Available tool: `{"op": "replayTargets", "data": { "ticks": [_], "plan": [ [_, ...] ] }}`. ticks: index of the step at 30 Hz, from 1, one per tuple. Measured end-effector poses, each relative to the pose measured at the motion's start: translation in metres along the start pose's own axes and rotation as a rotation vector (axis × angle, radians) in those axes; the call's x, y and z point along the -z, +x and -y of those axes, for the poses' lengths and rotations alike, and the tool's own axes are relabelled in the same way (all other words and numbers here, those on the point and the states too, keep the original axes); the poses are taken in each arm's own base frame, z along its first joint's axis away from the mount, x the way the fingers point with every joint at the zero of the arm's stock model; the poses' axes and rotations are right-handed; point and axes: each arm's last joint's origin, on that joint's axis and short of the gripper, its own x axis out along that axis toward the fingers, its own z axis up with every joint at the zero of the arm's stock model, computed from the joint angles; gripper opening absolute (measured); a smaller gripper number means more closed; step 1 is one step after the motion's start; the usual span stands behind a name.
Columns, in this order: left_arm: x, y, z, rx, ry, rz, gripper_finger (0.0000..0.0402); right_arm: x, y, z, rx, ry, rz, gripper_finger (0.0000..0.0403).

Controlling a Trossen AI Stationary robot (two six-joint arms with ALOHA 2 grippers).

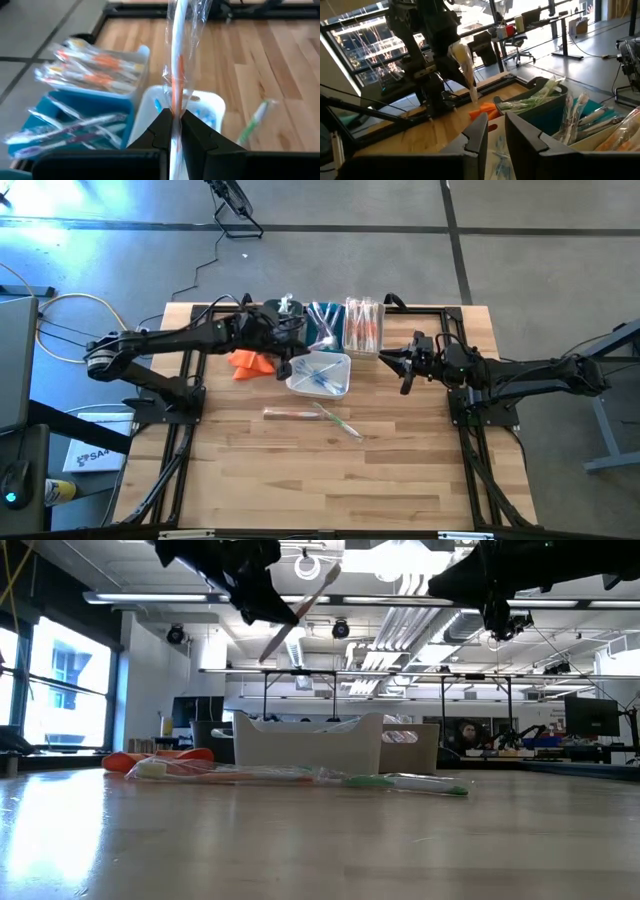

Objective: Pick & Place Toothbrushes
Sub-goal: Put the orange toothbrush into the gray bin

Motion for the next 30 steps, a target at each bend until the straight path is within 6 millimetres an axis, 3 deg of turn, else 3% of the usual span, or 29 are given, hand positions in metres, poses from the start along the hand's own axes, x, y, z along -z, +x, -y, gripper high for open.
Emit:
{"op": "replayTargets", "data": {
  "ticks": [30],
  "plan": [
    [-0.0043, -0.0006, -0.0037, -0.018, 0.021, 0.046, 0.0019, 0.0023, 0.0, 0.0023, 0.054, -0.016, -0.013, 0.0058]
  ]
}}
